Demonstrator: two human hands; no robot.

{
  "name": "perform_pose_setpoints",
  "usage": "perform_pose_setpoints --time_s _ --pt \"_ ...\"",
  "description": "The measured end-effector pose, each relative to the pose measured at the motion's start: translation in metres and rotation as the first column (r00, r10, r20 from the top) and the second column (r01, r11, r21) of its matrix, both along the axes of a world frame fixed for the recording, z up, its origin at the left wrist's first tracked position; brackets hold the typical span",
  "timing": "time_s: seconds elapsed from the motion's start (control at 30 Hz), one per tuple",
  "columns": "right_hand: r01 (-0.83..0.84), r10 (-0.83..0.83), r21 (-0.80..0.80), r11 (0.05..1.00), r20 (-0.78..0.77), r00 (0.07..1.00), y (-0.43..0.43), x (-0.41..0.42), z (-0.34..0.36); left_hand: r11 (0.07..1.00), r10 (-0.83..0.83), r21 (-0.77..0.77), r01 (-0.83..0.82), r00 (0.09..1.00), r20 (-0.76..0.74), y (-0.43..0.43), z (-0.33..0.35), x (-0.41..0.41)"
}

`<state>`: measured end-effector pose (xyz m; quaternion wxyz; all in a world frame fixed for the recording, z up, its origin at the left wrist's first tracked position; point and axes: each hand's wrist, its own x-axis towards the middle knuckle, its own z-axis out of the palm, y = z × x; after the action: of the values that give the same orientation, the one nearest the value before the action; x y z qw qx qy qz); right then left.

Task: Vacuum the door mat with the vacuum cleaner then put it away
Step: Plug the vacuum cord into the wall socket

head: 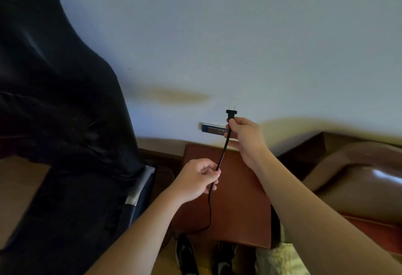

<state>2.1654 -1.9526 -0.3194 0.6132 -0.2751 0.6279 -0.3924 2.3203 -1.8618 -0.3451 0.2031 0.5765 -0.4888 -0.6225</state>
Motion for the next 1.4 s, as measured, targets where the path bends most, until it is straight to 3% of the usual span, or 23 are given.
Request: perform_pose_setpoints --time_s 0.3,0.57,1.4 --pt "0.014 -0.014 0.151 0.988 -0.002 1.000 -0.009 0.002 -0.106 0.989 0.042 0.138 -0.047 0.998 0.035 0.000 -0.089 -0.003" --pt "-0.009 0.015 0.188 0.982 -0.030 0.999 -0.013 0.002 -0.159 0.977 0.071 0.200 -0.077 0.997 0.039 -0.001 -0.135 -0.007" --pt "0.039 -0.028 0.118 0.992 -0.089 0.996 -0.022 0.002 -0.188 0.979 0.077 0.187 -0.084 0.996 0.048 -0.016 -0.157 -0.010"
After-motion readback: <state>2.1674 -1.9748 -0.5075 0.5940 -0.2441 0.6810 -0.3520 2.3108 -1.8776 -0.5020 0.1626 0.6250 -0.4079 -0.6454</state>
